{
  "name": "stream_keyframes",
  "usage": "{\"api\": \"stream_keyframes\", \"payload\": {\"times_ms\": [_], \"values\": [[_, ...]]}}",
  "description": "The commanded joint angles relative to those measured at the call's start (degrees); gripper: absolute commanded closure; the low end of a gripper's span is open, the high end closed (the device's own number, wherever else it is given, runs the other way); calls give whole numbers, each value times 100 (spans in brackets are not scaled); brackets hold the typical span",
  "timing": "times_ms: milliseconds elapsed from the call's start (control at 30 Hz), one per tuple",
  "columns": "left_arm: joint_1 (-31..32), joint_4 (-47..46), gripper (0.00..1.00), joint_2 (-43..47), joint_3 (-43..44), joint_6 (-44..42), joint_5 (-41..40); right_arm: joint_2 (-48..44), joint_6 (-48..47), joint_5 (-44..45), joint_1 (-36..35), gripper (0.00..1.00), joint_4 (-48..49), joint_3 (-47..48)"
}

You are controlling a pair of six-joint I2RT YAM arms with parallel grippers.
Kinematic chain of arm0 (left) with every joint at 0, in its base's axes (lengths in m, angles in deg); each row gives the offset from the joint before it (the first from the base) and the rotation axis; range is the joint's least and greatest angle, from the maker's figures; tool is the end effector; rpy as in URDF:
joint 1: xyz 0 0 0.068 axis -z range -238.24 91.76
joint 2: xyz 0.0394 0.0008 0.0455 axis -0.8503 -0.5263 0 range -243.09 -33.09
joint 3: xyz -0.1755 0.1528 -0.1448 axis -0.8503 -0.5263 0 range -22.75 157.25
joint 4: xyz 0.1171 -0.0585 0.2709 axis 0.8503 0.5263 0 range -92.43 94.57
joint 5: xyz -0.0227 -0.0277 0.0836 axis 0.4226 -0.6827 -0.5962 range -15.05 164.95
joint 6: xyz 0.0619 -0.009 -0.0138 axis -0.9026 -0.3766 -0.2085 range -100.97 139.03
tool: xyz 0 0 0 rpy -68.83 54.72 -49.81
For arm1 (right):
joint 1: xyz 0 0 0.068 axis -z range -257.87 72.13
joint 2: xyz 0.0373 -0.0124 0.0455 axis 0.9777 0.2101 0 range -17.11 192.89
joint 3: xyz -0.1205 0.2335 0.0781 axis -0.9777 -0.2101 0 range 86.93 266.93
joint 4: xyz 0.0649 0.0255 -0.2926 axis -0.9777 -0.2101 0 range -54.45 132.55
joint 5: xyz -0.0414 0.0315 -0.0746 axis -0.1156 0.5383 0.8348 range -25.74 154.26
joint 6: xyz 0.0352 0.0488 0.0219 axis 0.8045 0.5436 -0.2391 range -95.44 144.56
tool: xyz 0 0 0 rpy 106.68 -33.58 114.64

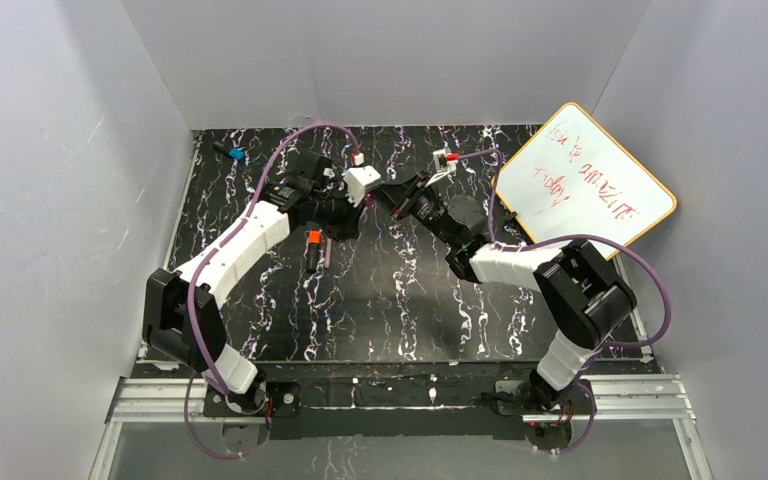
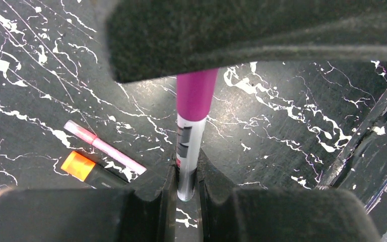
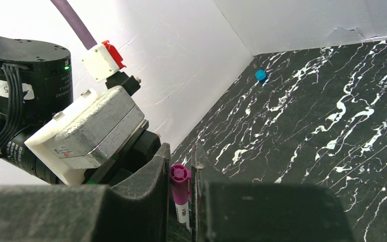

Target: Insert the pens into the pen caps

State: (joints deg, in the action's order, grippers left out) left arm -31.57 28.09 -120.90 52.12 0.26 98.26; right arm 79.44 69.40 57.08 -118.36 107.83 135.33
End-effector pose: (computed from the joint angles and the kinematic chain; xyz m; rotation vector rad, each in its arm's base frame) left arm 0.3393 -0.1924 0.2906 1.0789 2.0471 -0.5428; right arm 0.3032 0.2670 0.2400 -0.0655 1.3977 1.3441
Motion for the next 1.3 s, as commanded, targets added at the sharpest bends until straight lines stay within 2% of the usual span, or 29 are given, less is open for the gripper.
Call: {"api": "stream_keyframes", "payload": {"times_ms": [0, 167, 433, 667, 833, 1267], "values": [[-136, -2496, 100, 257, 924, 75, 72, 408, 376, -1983, -1019, 99, -1210, -345], [-260, -3009, 100, 398, 796, 324, 149, 523, 403, -2020, -1158, 99, -1197, -308], [-492, -4676, 100, 900, 66, 1043, 286, 675, 429, -2081, -1255, 99, -1236, -230], [-540, -5139, 100, 1047, -67, 1260, 529, 834, 443, -2190, -1267, 99, -1345, -107], [-549, -5127, 100, 955, 116, 1269, 897, 946, 448, -2252, -1294, 99, -1382, -21], [-763, -4550, 100, 1180, 260, 1051, 1071, 837, 170, -2137, -1304, 99, -1860, 11]]}}
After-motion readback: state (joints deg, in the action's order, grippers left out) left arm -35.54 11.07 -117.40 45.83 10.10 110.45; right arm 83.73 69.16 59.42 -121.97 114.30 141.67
